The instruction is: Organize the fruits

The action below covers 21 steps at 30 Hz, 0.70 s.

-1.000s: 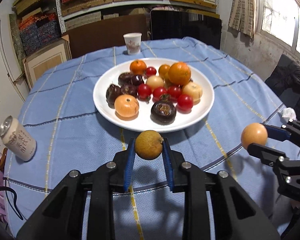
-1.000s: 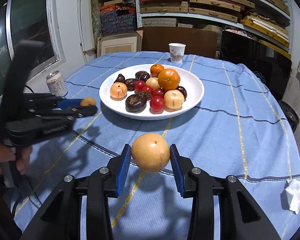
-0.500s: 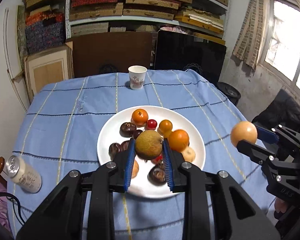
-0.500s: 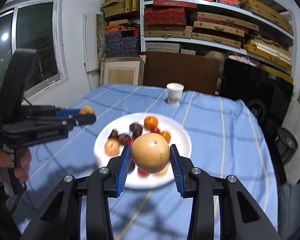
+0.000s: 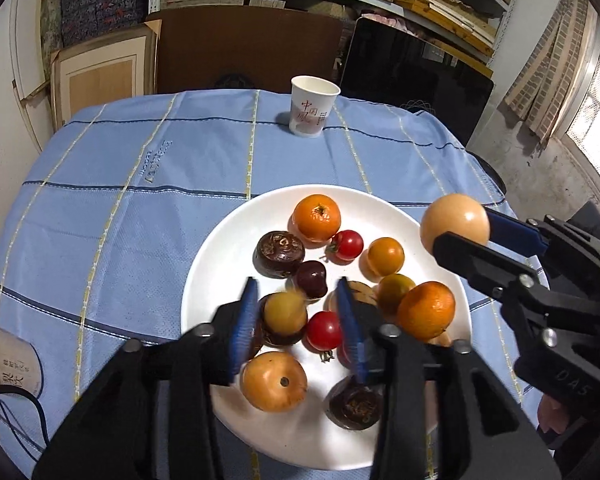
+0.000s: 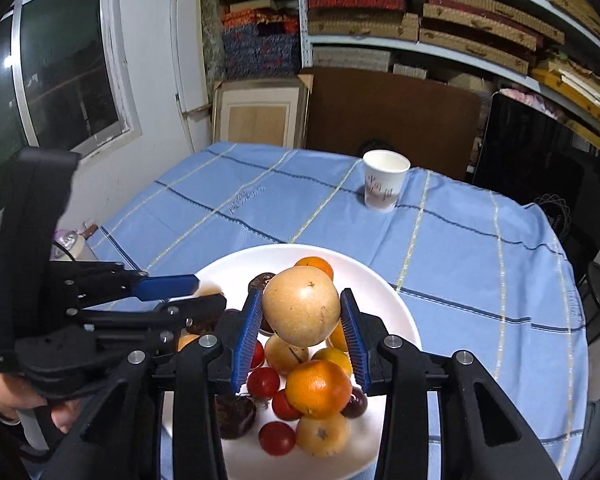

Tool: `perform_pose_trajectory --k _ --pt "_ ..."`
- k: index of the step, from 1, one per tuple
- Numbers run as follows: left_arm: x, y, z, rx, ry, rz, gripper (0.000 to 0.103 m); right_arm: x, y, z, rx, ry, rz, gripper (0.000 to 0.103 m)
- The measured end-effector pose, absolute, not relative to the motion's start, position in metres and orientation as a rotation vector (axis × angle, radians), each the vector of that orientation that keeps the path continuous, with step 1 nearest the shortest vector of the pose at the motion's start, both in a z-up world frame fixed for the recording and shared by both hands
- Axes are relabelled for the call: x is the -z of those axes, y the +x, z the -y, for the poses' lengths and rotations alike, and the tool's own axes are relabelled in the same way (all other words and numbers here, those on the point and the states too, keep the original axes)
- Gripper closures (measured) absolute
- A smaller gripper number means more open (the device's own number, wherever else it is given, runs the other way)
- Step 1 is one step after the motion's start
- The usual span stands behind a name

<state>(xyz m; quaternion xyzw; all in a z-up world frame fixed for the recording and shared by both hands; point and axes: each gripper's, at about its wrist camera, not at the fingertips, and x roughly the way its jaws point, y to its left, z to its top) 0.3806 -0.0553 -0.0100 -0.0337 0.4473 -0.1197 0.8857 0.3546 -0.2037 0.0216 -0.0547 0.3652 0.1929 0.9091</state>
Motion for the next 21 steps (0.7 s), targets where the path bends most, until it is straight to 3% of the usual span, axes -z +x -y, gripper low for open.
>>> perform_pose_trajectory --k 2,5,10,16,18,20,21 --pt "0.01 0.378 0.052 0.238 -0.081 -0.914 0.032 -0.023 0.351 0.203 -0.388 -0.117 -0.731 0.052" --pt "0.001 0.37 0.048 0.226 -0.081 -0.88 0.021 -0.03 0.34 0.206 -0.382 -0.123 -0.708 0.049" --pt "-0.026 0.328 0.038 0.219 -0.054 -0.824 0.016 -0.06 0.284 0.219 -0.374 -0.095 -0.64 0.048" --pt "-0.056 0.208 0.027 0.195 0.035 -0.646 0.005 -0.071 0.159 0.235 -0.317 -0.064 -0.546 0.031" --pt "-0.059 0.168 0.026 0.169 0.049 -0.61 0.005 -0.067 0.112 0.238 -0.234 -0.058 -0.505 0.025" --pt "-0.062 0.134 0.025 0.122 0.041 -0.591 0.005 -0.064 0.069 0.237 -0.136 -0.052 -0.447 0.003" --pt "-0.062 0.119 0.024 0.101 0.029 -0.584 0.005 -0.063 0.052 0.236 -0.107 -0.048 -0.417 0.003"
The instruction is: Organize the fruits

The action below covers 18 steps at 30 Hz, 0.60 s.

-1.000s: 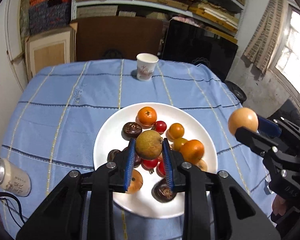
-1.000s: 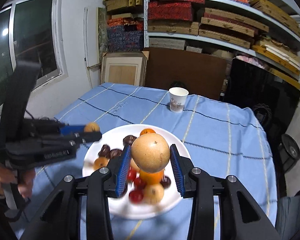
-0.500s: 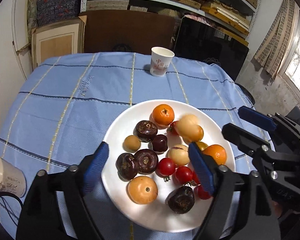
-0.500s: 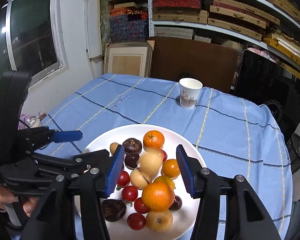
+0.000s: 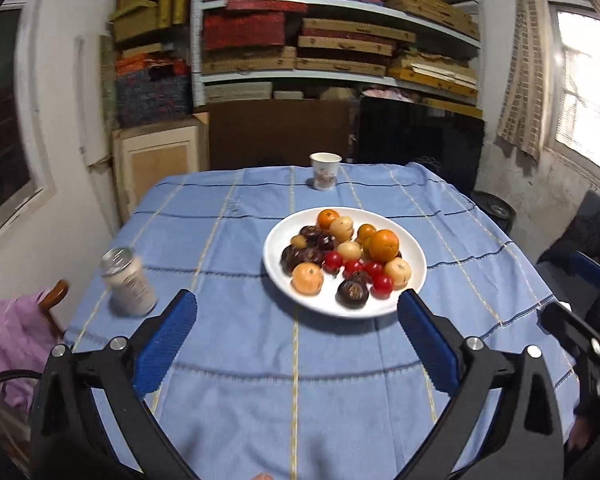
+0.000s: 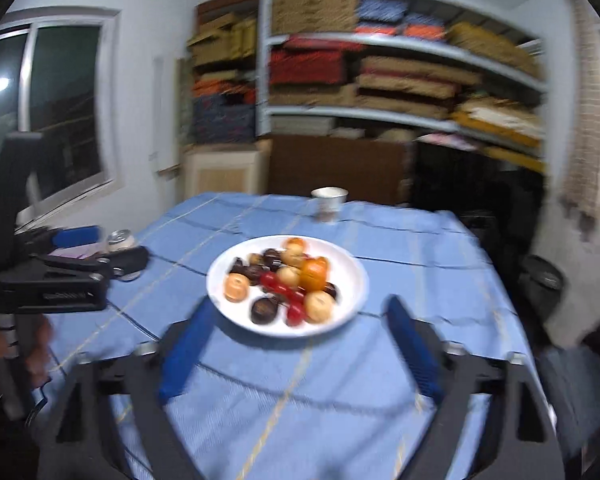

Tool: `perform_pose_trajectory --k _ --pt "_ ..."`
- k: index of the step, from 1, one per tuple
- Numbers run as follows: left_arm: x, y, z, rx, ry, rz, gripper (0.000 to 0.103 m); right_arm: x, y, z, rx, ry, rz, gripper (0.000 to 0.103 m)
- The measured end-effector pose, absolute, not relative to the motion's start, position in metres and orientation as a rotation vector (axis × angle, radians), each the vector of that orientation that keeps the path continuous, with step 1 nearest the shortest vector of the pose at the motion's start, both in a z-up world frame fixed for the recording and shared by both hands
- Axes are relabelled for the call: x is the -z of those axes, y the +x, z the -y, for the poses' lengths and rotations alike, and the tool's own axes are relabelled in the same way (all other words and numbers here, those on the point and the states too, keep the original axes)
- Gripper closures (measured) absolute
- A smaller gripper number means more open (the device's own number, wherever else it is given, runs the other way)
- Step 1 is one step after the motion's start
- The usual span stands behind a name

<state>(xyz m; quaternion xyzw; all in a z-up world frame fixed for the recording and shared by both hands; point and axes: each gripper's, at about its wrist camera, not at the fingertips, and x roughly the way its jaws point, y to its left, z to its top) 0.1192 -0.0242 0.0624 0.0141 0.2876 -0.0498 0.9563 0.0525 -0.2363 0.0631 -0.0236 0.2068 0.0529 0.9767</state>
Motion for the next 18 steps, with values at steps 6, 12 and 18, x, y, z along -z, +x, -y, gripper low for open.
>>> perform_pose_trajectory --k 6,12,18 --pt "-0.063 0.028 0.032 0.127 0.043 -0.544 0.005 -0.062 -0.029 0.22 0.022 -0.128 -0.305 0.003" --pt "-0.061 -0.041 0.04 0.118 0.101 -0.509 0.005 -0.057 -0.06 0.226 0.026 -0.043 -0.358 0.003" --pt "-0.054 -0.073 0.031 0.082 0.09 -0.515 0.005 -0.04 -0.07 0.235 0.034 0.033 -0.451 0.003"
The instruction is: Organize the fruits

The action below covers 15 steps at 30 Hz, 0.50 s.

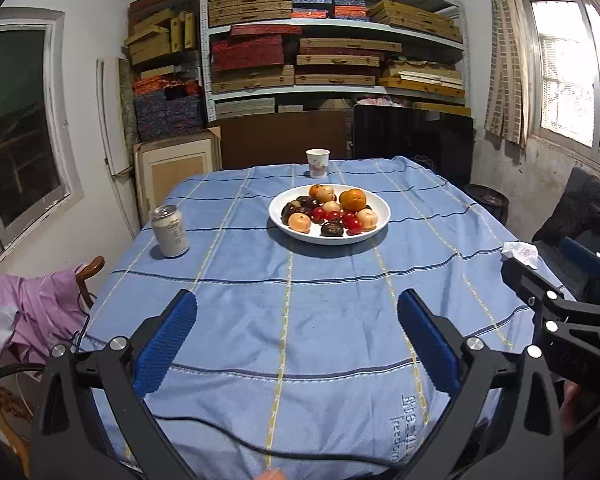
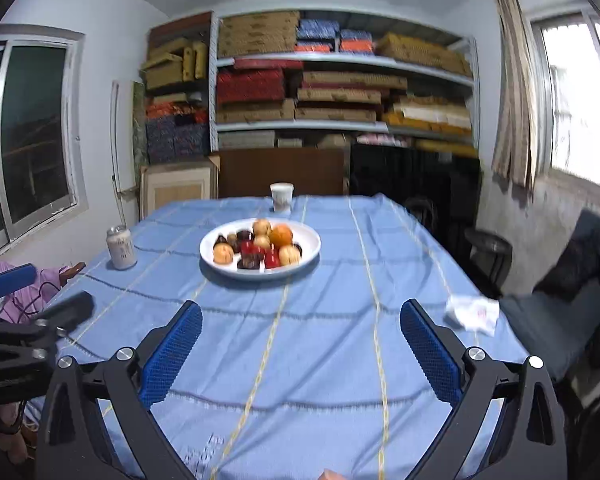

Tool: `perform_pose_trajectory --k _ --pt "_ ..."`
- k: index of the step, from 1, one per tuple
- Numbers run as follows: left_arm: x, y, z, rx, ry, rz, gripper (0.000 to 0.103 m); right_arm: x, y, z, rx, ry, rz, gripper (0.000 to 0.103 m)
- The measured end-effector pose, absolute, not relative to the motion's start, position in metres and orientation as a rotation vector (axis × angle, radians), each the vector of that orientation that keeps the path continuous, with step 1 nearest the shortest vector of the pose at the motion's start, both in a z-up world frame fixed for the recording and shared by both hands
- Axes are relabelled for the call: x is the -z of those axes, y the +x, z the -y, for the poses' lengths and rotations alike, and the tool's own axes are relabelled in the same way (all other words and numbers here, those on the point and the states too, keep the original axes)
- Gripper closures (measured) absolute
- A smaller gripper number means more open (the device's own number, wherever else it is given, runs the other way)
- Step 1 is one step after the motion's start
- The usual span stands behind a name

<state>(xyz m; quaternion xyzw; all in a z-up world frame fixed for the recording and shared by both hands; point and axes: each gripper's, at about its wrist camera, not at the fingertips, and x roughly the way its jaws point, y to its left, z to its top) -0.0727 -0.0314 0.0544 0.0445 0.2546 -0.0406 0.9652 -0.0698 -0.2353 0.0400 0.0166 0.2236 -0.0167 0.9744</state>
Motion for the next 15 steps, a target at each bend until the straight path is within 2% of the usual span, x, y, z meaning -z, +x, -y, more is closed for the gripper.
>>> perform_pose_trajectory --k 15 --pt "-0.055 -0.079 0.024 0.086 0.051 -0.529 0.005 -0.035 -0.083 0.232 0.036 0.022 -0.455 0.003"
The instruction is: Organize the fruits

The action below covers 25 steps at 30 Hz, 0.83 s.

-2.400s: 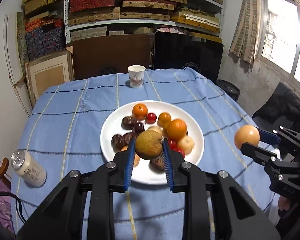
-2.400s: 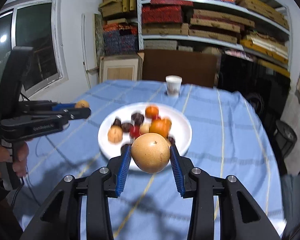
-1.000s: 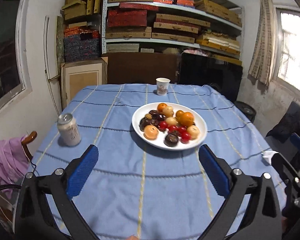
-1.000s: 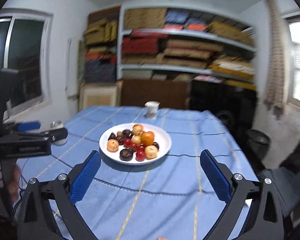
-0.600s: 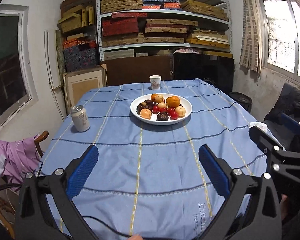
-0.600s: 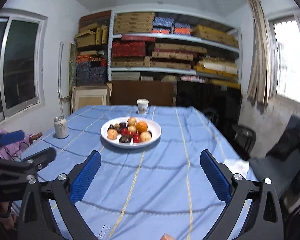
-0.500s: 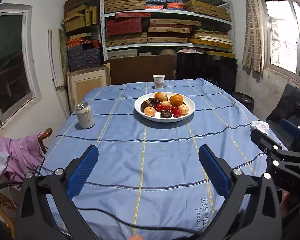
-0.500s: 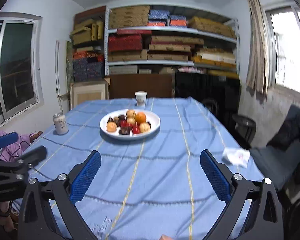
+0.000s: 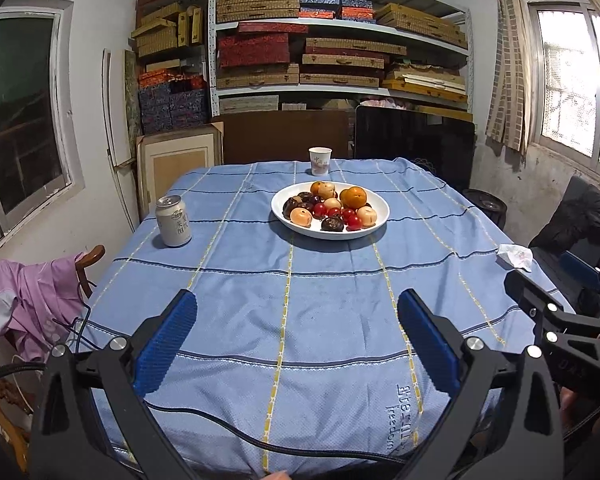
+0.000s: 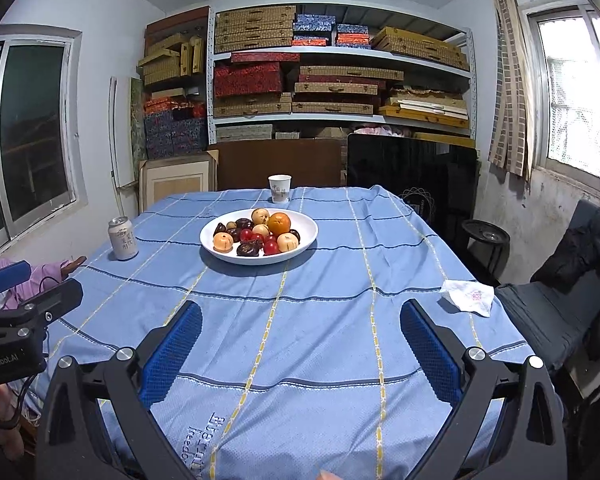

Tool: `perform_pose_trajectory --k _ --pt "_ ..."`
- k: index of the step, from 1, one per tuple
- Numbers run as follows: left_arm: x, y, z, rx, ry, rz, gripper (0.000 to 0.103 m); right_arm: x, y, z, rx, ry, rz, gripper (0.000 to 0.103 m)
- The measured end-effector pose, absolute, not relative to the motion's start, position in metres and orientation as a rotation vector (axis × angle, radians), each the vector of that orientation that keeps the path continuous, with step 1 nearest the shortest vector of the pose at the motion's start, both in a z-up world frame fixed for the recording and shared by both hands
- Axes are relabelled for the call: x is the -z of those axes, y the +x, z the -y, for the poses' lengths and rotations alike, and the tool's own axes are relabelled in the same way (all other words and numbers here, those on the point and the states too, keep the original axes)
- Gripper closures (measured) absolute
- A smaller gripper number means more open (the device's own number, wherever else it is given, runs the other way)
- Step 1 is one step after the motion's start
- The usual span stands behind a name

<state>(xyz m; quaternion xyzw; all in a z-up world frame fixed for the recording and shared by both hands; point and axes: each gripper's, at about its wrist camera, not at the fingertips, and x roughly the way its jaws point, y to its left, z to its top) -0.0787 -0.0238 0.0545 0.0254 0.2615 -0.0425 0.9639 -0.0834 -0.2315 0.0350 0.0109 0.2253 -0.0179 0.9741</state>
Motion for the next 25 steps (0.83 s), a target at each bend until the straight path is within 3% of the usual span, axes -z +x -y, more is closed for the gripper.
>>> perform_pose_trajectory --k 25 --pt "-0.043 -0.063 0.012 0.04 0.014 -0.57 0.005 -0.028 -0.077 0.231 0.045 0.018 -0.478 0.003"
